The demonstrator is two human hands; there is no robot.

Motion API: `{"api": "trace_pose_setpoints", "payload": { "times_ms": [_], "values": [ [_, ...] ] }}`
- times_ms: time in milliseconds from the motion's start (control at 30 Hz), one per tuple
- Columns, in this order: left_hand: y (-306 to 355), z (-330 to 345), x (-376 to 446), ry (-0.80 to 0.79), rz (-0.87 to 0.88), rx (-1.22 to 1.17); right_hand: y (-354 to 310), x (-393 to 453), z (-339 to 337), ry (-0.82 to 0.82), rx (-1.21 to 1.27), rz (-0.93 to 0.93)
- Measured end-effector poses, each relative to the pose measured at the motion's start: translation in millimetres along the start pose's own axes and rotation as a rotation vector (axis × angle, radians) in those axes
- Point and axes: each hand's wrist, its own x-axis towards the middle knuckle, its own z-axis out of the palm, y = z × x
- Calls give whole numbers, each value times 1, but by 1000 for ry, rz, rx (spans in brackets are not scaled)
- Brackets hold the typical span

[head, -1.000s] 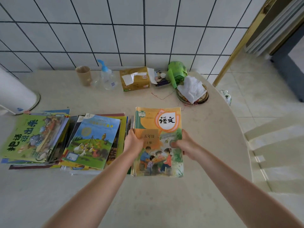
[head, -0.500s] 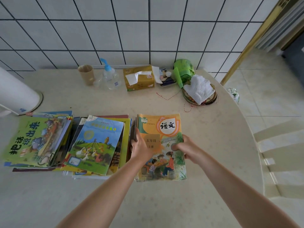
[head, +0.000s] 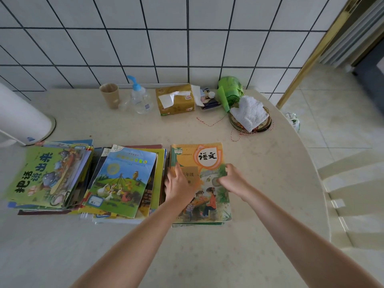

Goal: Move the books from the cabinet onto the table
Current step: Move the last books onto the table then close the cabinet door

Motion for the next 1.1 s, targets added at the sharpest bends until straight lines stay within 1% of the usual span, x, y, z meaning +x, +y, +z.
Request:
{"api": "trace_pose_setpoints", "payload": {
  "times_ms": [100, 233, 333, 433, 533, 633, 733, 900, 1000, 1100],
  "values": [
    [-3, -3, -7, 28, 76, 22, 1, -11, -2, 72, -68, -36],
    [-13, -11, -24, 76, 172, -98, 10, -46, -5, 209, -136, -150],
    [-22, -20, -44, 155, 180, -173, 21, -77, -4, 302, -157, -245],
    [-30, -26, -69, 223, 137, -222, 38, -110, 2, 373, -117, -294],
    [-42, -23, -96, 226, 162, -233, 64, -140, 11, 478, -87, -308],
    [-57, -17, -123, 178, 233, -251, 86, -174, 30, 565, -32, -262],
    [-81, -10, -145, 142, 367, -221, 100, -208, 61, 639, 36, -220],
    [-112, 0, -161, 30, 619, -57, 120, -261, 111, 854, 114, -146],
    [-126, 1, -182, -67, 754, 2, 139, -309, 156, 1005, 163, -39],
    [-138, 8, -220, -193, 875, 51, 158, -361, 198, 1068, 172, 91]
  ]
}}
